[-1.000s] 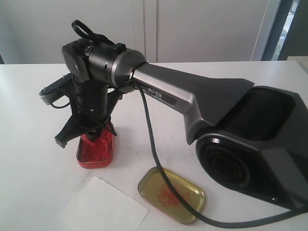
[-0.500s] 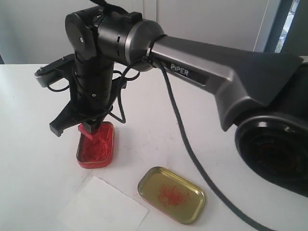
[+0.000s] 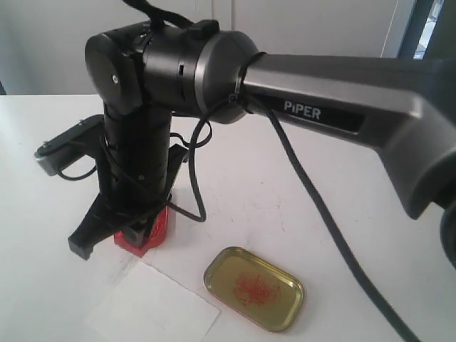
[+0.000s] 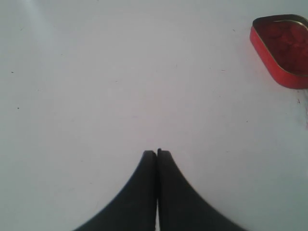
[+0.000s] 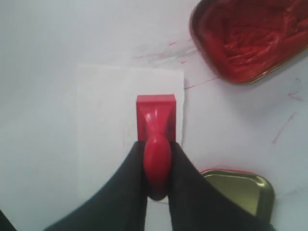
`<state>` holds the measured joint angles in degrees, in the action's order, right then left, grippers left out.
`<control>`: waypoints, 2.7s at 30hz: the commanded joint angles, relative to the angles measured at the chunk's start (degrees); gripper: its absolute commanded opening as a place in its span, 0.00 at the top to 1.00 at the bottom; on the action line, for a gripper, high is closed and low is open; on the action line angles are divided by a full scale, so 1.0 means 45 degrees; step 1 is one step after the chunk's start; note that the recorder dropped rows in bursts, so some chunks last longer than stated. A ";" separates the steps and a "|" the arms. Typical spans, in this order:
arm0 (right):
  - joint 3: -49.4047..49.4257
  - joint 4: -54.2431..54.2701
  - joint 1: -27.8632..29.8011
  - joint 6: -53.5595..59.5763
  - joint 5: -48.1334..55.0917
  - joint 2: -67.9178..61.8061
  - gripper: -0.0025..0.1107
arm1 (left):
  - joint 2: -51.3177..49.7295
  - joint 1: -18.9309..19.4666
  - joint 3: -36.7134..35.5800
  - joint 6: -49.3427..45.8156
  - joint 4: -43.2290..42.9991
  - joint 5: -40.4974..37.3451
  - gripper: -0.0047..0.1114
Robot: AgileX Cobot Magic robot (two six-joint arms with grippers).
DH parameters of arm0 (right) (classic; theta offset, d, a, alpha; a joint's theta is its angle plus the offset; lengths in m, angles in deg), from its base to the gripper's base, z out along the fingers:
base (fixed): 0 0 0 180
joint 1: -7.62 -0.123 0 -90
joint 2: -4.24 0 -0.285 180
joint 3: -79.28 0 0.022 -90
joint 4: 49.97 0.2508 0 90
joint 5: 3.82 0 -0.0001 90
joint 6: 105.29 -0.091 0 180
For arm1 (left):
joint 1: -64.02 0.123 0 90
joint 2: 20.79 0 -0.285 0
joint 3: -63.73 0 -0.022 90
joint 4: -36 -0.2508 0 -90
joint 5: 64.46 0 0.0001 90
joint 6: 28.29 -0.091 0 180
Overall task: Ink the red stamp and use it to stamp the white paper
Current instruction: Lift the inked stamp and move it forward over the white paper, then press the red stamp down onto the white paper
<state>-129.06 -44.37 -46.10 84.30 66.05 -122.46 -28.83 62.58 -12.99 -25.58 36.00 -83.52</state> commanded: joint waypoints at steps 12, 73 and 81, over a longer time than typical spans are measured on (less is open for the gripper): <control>0.2966 -0.1564 -0.1385 -0.0749 -0.0519 0.0391 0.98 | 0.0056 0.0023 -0.0111 0.0013 0.0000 -0.0053 0.96; 0.3943 -0.1687 -0.1408 -0.1814 -0.2763 -0.1499 0.98 | 0.0056 0.0023 -0.0111 0.0013 0.0000 -0.0053 0.96; 0.3943 -0.1664 -0.1408 -0.1814 -0.2677 -0.1821 0.98 | 0.0056 0.0023 -0.0111 0.0013 0.0000 -0.0053 0.96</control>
<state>-112.68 -51.74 -52.32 76.25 55.53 -126.37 -28.83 62.58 -12.99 -25.58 36.00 -83.52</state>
